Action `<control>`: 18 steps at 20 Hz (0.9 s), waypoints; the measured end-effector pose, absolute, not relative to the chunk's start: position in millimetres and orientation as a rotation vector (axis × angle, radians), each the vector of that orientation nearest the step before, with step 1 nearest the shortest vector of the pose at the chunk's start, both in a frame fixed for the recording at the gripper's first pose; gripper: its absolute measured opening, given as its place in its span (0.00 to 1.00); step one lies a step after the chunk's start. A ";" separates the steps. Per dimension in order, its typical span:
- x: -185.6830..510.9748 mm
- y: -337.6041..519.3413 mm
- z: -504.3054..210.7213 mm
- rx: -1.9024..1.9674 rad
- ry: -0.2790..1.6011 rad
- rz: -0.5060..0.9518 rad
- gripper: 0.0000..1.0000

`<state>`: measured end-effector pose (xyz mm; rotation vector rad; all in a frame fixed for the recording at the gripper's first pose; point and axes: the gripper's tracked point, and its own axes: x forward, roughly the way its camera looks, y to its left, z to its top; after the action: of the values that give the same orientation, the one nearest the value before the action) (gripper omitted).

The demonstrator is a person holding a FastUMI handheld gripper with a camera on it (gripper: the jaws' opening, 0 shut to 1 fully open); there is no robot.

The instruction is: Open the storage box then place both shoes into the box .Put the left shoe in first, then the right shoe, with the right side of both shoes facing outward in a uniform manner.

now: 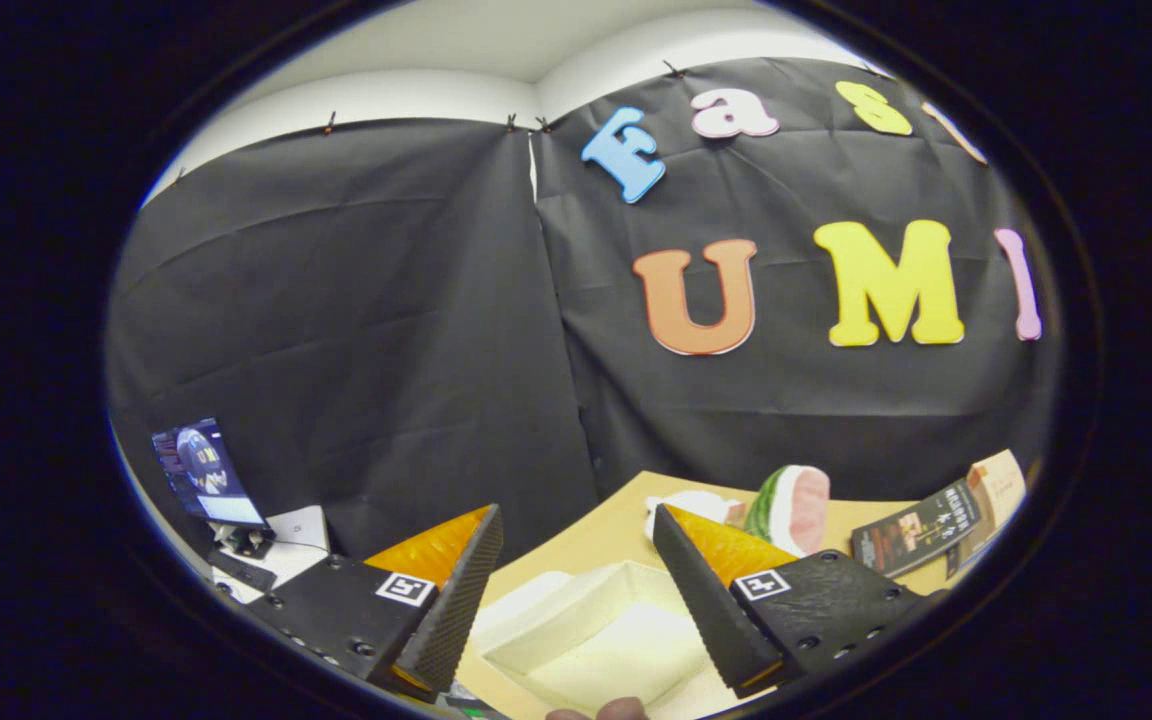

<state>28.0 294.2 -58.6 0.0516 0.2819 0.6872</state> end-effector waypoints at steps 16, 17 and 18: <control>39.4 4.2 -118.4 0.091 0.305 0.315 0.95; 36.8 -9.0 -127.5 0.096 0.316 0.292 0.95; 35.4 -21.3 -138.5 0.096 0.323 0.270 0.96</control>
<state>35.4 -21.3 -138.5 0.0962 0.3233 0.2695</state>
